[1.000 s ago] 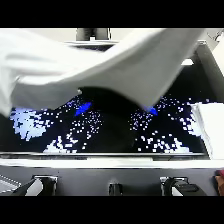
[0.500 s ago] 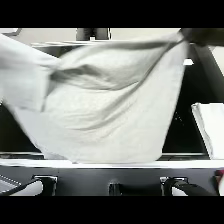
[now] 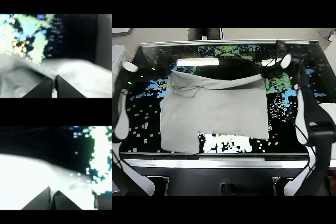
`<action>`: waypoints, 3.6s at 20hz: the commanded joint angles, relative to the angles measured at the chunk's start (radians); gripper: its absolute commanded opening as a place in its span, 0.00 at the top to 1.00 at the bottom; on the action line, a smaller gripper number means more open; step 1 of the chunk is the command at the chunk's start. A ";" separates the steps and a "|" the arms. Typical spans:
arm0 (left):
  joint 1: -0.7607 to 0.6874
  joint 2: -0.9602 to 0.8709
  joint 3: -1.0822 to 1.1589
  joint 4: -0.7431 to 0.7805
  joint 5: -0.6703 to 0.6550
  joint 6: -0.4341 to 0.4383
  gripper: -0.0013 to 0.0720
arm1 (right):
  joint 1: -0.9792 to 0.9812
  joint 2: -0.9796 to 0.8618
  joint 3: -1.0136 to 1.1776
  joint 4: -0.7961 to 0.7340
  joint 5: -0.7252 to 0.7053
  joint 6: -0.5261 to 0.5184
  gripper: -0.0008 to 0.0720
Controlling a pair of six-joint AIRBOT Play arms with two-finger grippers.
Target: Fold the clothes and pants, and hang the long-sleeved shirts on hangers.
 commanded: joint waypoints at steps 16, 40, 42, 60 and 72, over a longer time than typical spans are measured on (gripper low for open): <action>0.274 0.240 0.040 0.171 -0.653 -0.146 0.25 | -0.433 0.145 -0.240 0.469 0.614 -0.325 0.26; 0.250 0.364 -0.074 0.161 -0.661 -0.146 0.25 | -0.402 0.387 -1.097 0.543 0.331 -0.568 0.34; 0.253 0.364 -0.074 0.161 -0.661 -0.146 0.25 | -0.364 0.387 -1.097 0.543 0.303 -0.558 0.36; 0.571 0.474 -0.869 -0.144 -0.468 0.349 0.25 | -0.310 0.454 -1.097 0.561 0.386 -0.563 0.94; 0.542 0.434 -1.071 -0.163 -0.365 0.481 0.25 | -0.310 0.456 -1.097 0.562 0.400 -0.517 0.94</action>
